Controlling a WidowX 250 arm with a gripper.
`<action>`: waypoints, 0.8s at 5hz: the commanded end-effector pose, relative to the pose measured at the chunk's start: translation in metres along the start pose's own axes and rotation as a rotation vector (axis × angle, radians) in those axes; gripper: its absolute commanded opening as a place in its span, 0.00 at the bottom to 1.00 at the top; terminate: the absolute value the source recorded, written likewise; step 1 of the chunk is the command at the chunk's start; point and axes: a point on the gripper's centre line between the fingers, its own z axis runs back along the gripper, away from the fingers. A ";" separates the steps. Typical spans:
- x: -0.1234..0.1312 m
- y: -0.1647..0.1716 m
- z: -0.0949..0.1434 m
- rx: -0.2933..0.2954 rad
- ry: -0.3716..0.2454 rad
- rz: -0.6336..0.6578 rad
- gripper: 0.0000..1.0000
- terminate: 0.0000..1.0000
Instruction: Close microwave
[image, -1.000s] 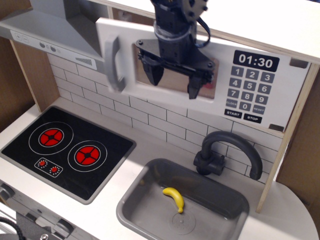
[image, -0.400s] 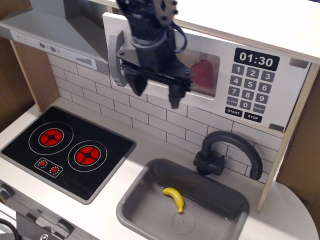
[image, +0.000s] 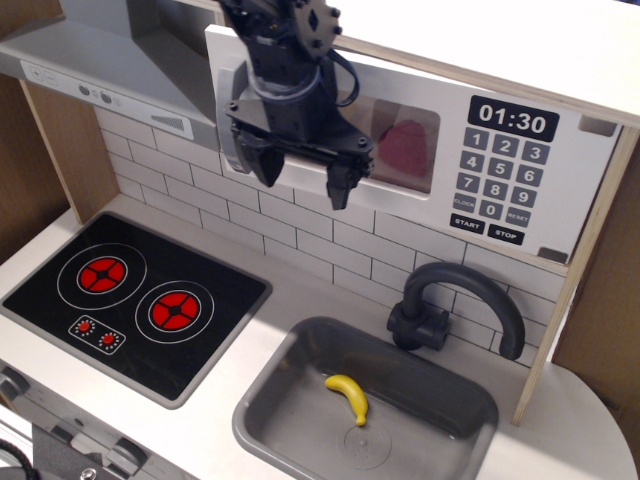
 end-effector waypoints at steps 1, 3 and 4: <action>0.023 0.007 0.008 0.001 -0.097 0.000 1.00 0.00; 0.040 0.009 0.004 0.005 -0.123 0.016 1.00 0.00; 0.040 0.010 0.004 0.006 -0.130 0.014 1.00 0.00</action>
